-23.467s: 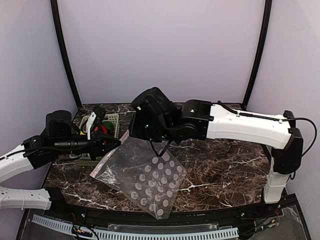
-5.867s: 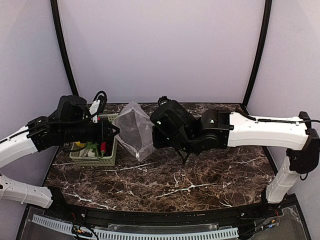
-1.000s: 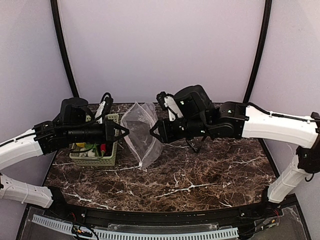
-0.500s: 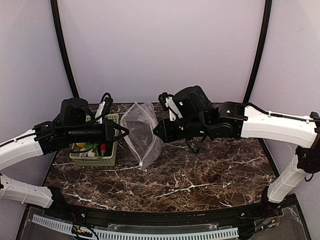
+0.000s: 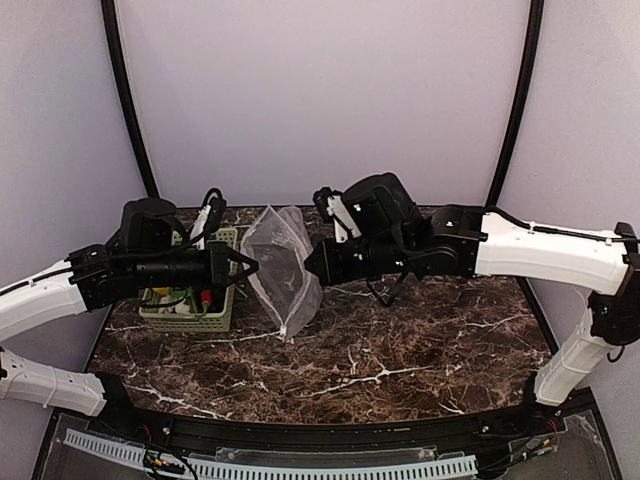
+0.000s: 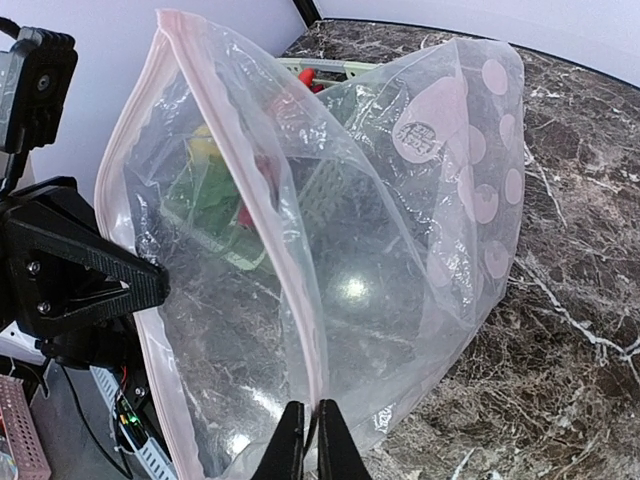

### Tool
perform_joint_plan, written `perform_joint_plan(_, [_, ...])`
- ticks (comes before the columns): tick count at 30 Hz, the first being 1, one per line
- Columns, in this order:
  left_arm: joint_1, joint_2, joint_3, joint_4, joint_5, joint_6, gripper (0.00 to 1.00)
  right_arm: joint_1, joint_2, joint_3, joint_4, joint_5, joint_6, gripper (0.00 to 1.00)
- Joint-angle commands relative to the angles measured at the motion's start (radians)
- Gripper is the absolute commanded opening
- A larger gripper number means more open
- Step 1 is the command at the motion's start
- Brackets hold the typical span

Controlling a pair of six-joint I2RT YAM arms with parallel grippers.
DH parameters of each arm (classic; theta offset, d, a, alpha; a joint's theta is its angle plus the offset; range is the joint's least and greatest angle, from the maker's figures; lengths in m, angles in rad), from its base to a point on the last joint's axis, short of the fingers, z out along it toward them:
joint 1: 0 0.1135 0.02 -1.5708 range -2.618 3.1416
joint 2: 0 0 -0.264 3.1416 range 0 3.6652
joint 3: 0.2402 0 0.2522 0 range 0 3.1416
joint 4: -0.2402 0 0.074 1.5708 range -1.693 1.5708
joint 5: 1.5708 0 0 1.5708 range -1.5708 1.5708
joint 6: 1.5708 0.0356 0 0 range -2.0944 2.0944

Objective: Place the food in the zip-top bag and seal the zipper
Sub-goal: Pass from the left arm to the right

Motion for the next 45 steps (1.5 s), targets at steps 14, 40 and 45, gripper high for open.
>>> perform_joint_plan(14, [0.005,0.086,-0.077,0.107,0.071,0.020,0.01,-0.015,-0.065,0.097,-0.152,0.022,-0.038,0.00])
perform_joint_plan(40, [0.001,0.019,-0.204,0.158,0.020,0.051,0.57,0.018,0.079,0.118,-0.314,0.098,0.162,0.00])
perform_joint_plan(45, [0.003,-0.114,-0.193,-0.016,-0.096,0.090,0.75,0.010,0.098,0.120,-0.296,0.093,0.166,0.00])
